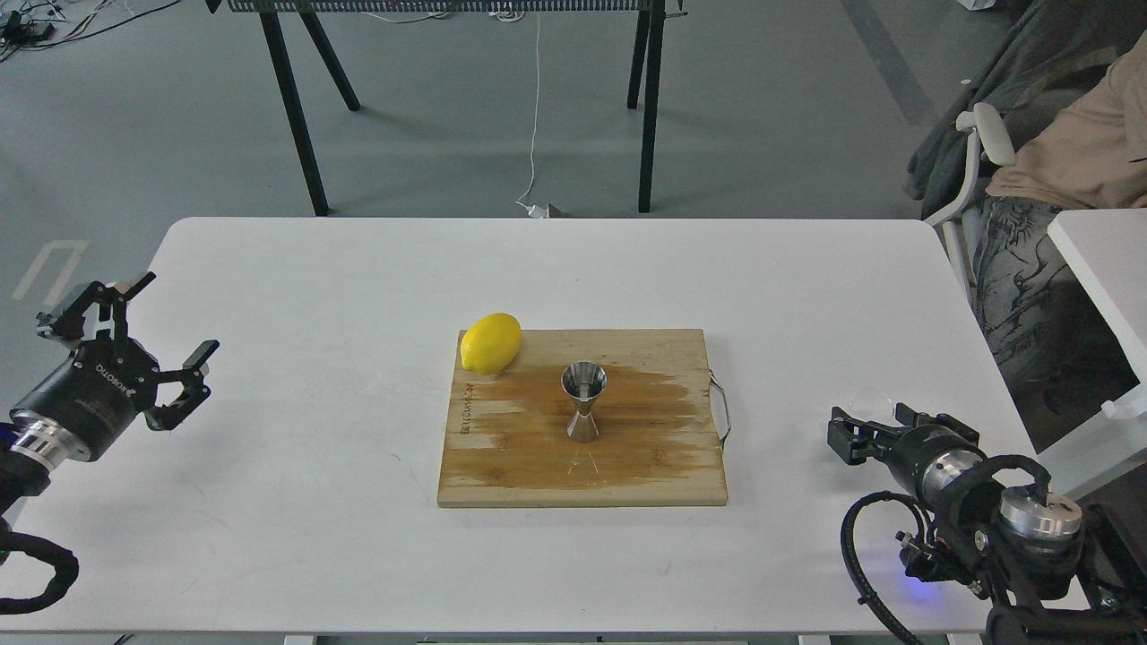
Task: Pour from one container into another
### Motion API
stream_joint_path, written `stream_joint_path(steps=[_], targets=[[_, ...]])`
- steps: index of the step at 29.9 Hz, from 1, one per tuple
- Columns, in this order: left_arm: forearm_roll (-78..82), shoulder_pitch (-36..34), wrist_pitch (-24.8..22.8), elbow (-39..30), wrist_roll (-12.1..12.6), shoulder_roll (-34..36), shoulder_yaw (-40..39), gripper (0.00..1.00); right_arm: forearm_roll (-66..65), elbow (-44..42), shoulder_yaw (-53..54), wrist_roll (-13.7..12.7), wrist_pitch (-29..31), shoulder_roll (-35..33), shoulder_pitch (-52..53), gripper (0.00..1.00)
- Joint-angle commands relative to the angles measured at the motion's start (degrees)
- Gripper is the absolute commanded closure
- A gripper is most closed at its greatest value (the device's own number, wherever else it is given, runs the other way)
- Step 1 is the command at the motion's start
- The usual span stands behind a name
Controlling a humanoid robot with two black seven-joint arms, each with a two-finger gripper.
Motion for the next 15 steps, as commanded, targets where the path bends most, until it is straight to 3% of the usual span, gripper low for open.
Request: stream_joint_path(steps=[1,10,15], targets=[[0.0,0.0,0.0,0.0,0.0,0.0,0.0,0.00,0.1,0.6,0.2,-0.1,-0.2,-0.2,-0.1,0.10],[0.0,0.0,0.0,0.1,0.0,-0.4,0.0,0.00,0.1,7.0,0.5,-0.5,-0.2,-3.7,-0.4,0.06],[0.0,0.0,0.0,0.1,0.0,-0.4,0.0,0.00,-0.7,9.6,0.1,-1.8,4.0,-7.2,0.2,0.03]])
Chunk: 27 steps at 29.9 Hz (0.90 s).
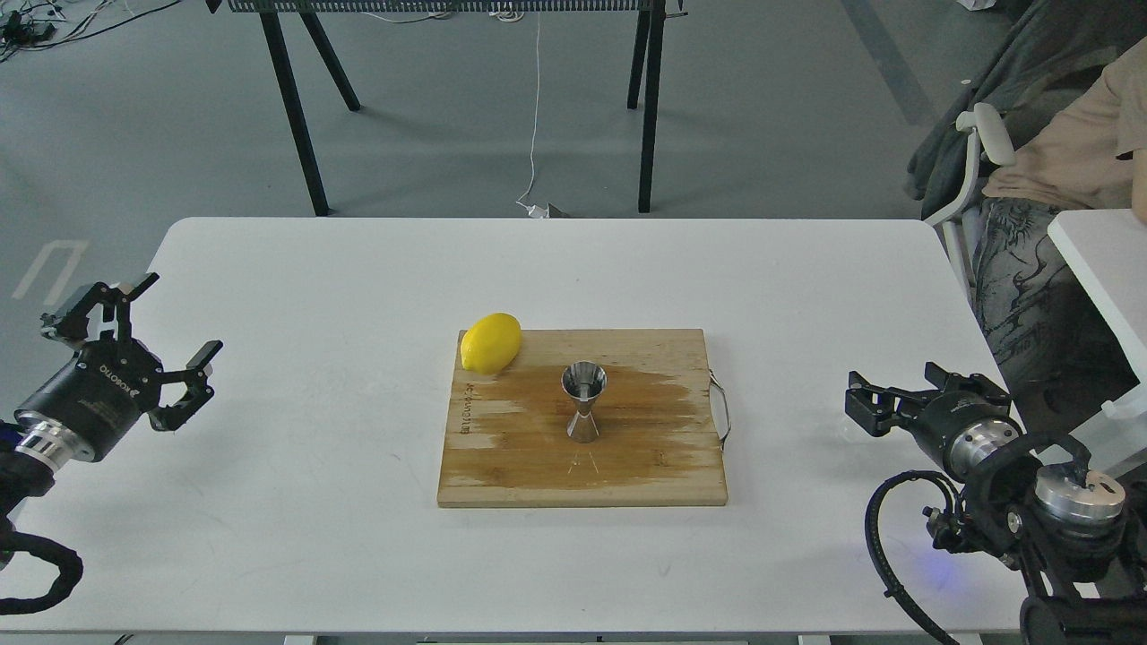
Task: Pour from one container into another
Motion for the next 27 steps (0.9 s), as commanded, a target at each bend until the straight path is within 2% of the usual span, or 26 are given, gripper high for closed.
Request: stream_joint_path(steps=[1,5,9,15,21,27], targets=[[0.0,0.0,0.0,0.0,0.0,0.1,0.0,0.00,-0.7,1.1,-0.4,-1.7,5.5,-3.0,0.6,0.02],[0.0,-0.1,0.0,0.0,0.0,0.1,0.0,0.00,-1.2,0.6,-2.3,-3.6,18.6,-6.3,1.0,0.02],[0.0,-0.1,0.0,0.0,0.0,0.2,0.0,0.00,-1.3,-0.6,-4.7,-3.6,29.8,-9.1,2.3,0.02],[0.0,-0.5,0.0,-0.1,0.0,0.2,0.0,0.00,-1.5,-7.6,-5.9,-3.6,50.0,-8.7,2.6,0.02],[0.0,-0.9,0.0,-0.1,0.0,0.4,-0.6,0.00,-1.5,-12.9,-7.0,-3.5,50.8,-7.9,2.6,0.01],[-0.1,-1.1,0.0,-0.1,0.0,0.2,-0.8,0.00,-1.5,-13.6,-8.1,-2.8,50.8,-7.1,3.1,0.02]])
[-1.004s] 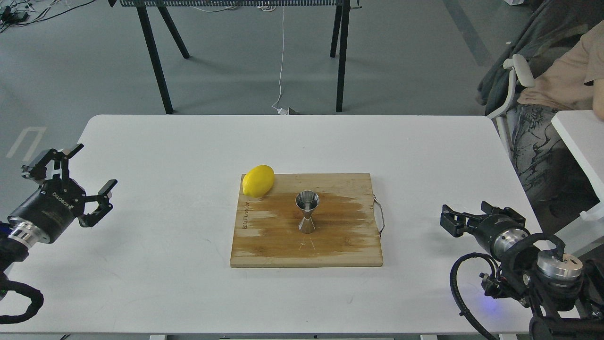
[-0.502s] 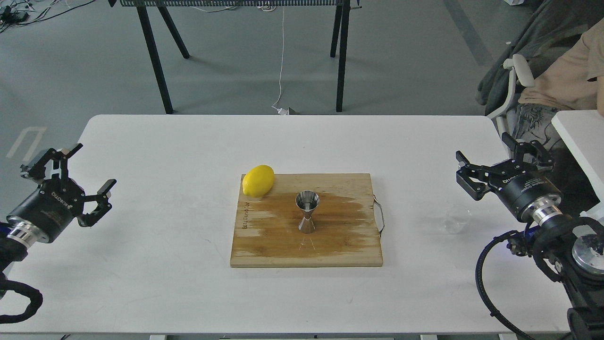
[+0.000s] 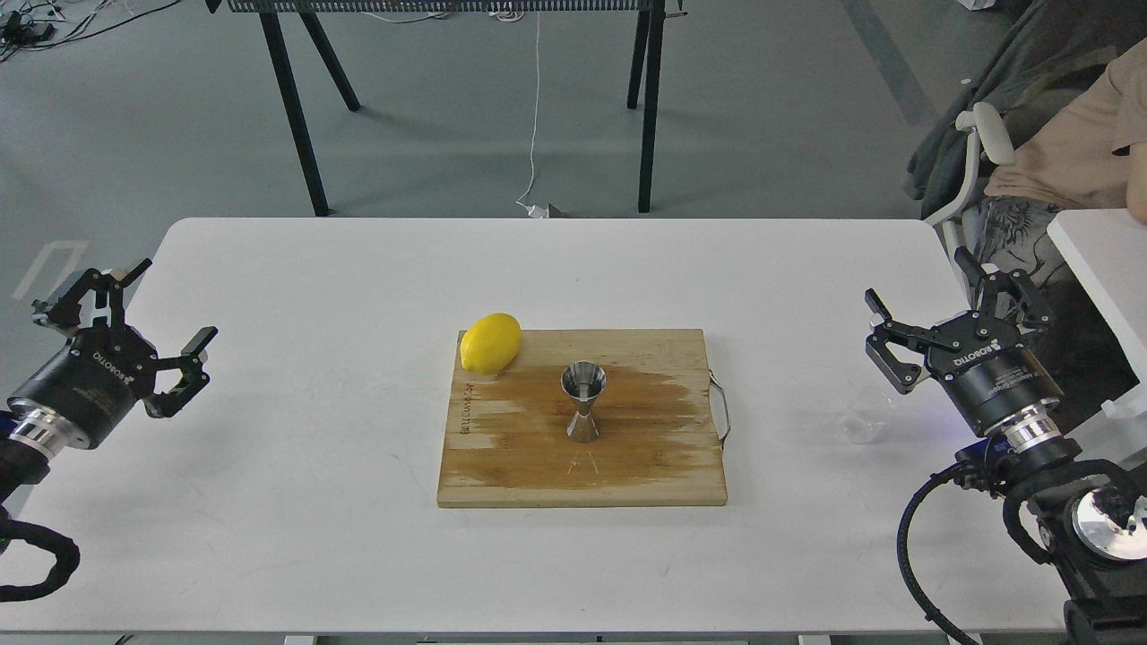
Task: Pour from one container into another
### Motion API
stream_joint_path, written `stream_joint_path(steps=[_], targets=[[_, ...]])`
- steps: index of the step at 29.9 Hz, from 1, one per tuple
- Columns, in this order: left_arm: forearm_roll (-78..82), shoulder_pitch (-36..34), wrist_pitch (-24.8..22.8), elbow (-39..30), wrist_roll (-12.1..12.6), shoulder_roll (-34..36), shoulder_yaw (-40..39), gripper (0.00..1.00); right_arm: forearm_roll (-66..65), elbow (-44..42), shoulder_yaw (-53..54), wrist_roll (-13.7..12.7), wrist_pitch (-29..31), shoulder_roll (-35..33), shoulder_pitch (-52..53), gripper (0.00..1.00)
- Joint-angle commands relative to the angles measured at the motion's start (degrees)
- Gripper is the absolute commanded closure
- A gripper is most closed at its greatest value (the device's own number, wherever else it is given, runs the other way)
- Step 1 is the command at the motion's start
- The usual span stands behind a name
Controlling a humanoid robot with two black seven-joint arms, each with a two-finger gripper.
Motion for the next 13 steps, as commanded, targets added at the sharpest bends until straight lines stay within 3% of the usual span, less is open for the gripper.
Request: stream_joint_path(steps=[1,13], targets=[[0.0,0.0,0.0,0.0,0.0,-0.2,-0.1,0.00,0.0,-0.3,-0.2,0.6,0.0,0.4,0.6,0.02],[0.0,0.2,0.0,0.1,0.0,-0.5,-0.1,0.00,0.2,-0.6,0.8,1.3,0.0,3.2,-0.1,0.02]])
